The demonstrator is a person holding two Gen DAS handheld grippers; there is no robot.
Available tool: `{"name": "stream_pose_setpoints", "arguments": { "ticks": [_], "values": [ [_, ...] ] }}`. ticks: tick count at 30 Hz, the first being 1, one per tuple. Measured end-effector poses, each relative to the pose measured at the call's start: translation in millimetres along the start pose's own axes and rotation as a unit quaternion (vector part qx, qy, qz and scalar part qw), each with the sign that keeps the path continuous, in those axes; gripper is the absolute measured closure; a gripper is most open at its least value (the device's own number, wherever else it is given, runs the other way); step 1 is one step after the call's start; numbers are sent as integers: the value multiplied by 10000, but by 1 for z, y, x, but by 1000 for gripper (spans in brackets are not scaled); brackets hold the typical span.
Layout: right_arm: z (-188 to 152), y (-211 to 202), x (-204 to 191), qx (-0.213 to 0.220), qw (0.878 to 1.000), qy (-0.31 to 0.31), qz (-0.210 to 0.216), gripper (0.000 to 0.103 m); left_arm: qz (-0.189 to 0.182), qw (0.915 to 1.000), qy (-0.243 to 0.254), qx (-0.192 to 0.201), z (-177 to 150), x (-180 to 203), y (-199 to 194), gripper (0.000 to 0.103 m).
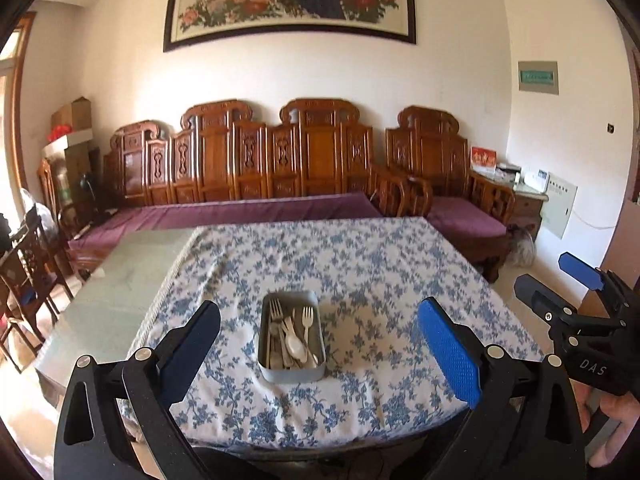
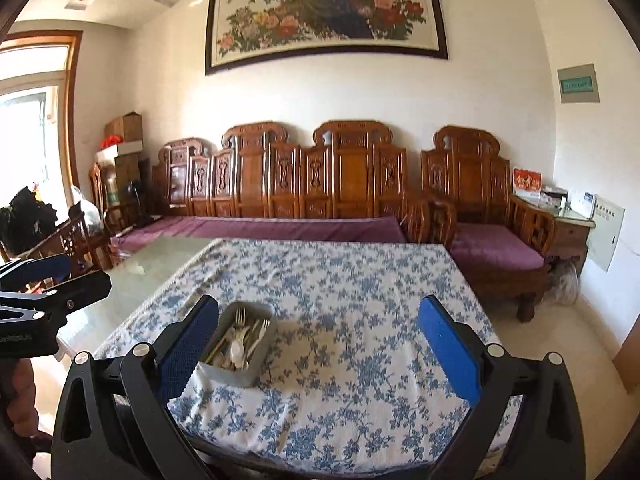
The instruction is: Organize utensils
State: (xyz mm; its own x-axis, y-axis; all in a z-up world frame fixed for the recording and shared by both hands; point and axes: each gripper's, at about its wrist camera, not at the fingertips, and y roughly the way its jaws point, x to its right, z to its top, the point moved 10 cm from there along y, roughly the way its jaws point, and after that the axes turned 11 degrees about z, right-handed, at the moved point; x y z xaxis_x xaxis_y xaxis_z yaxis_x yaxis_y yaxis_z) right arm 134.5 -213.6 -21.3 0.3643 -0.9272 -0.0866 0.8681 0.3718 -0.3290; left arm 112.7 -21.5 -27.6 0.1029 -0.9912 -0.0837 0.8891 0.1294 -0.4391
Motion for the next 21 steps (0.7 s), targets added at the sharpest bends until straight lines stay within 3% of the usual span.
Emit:
{"name": "stream_pose_setpoints", "arguments": {
  "ticks": [9, 21],
  "values": [
    [29, -36, -8, 485, 9987, -152, -101, 2, 208, 9982, -113, 543, 26, -12, -38, 8],
    [28, -37, -12, 488, 9986, -124, -136, 2, 358, 9969, -85, 697, 29, -17, -50, 8]
  ]
}}
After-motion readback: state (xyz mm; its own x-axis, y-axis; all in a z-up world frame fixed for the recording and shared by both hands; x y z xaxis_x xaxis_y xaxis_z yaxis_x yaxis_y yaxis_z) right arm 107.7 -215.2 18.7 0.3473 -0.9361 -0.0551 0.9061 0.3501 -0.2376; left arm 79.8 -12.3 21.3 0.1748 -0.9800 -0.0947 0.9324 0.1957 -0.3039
